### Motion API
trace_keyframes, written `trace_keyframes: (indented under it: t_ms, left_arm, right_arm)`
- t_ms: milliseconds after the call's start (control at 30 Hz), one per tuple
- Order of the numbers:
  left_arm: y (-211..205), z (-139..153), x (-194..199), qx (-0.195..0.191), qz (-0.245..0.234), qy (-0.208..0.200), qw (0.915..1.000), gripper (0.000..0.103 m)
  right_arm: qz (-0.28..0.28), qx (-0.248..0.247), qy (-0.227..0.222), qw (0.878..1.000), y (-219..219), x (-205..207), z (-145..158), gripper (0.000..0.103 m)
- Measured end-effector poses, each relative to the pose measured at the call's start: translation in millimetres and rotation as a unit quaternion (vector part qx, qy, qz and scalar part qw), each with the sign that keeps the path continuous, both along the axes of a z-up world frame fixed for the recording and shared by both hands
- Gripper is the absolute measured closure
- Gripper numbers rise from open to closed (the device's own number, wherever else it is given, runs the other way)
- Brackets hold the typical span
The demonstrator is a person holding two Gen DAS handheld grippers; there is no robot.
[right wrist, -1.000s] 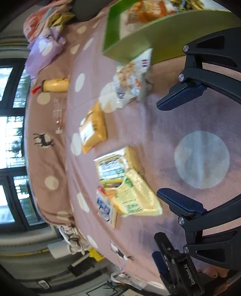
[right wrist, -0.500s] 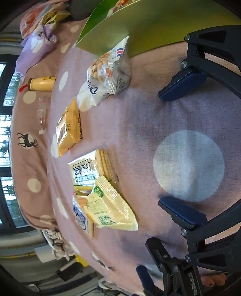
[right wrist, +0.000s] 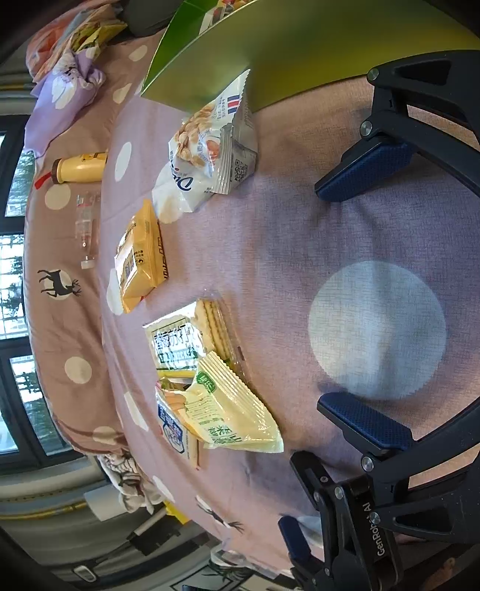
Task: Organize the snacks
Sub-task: 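Lower the right tool onto the white Dio nut packet and grasp it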
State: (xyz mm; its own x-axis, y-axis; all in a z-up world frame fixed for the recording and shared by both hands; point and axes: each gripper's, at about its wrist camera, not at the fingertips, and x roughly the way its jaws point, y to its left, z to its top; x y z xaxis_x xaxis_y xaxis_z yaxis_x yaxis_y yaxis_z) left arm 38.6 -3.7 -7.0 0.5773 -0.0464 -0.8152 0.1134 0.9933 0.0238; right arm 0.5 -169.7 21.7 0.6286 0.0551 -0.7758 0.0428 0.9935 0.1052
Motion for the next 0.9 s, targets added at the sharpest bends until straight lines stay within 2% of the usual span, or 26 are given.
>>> trace_keyframes:
  t_ms: [300,433,500,533,567,600,633,667,733,800,833,900]
  left_arm:
    - [-9.8,2.9,-2.3,0.039,0.004,-0.004,0.9992,0.0]
    - [4.8,2.5,9.0,-0.025,0.04,0.024,0.9986,0.0]
    - [5.9,5.7,12.6,-0.041,0.054,0.025,0.9974,0.001]
    - [7.9,7.0,10.9,-0.057,0.054,0.013,0.9968,0.001]
    - [7.9,7.6,8.5,-0.059,0.05,0.001,0.997,0.001]
    - [3.5,8.0,7.8,-0.042,0.045,0.001,0.9981,0.003]
    - [-2.3,9.5,9.8,-0.031,0.036,0.014,0.9988,0.004]
    - [-5.7,12.2,9.7,-0.038,0.02,0.02,0.9989,0.007]
    - [-6.8,23.4,8.0,-0.072,0.01,0.015,0.9973,0.007]
    - [-5.7,32.6,9.3,-0.107,0.026,0.017,0.9938,0.007]
    - [-3.2,38.3,12.4,-0.141,0.035,0.023,0.9891,0.008]
    - [6.2,47.3,14.1,-0.23,0.063,0.03,0.9707,0.008]
  right_arm:
    - [0.0,0.004,-0.001,1.0,-0.4,-0.8,0.4,0.0]
    - [0.0,0.011,-0.003,1.0,-1.4,-1.1,1.2,0.0]
    - [0.0,0.019,-0.005,1.0,-3.3,-1.4,1.4,0.0]
    - [0.0,0.021,-0.006,1.0,-3.6,-1.4,1.9,0.0]
    - [0.0,0.022,-0.006,1.0,-4.1,-1.6,1.7,0.0]
    - [0.0,0.024,-0.007,1.0,-4.4,-1.6,2.2,0.0]
    - [0.001,0.027,-0.008,1.0,-5.0,-1.7,2.8,0.0]
    - [0.001,0.03,-0.009,0.999,-5.9,-1.7,3.1,0.0]
    - [0.001,0.04,-0.01,0.999,-8.5,-1.7,4.1,0.0]
    - [0.002,0.063,-0.02,0.998,-14.1,-5.4,7.3,0.0]
    - [-0.001,0.084,-0.028,0.996,-20.0,-8.7,9.2,0.0]
    - [-0.015,0.123,-0.04,0.991,-30.7,-16.0,10.9,0.0]
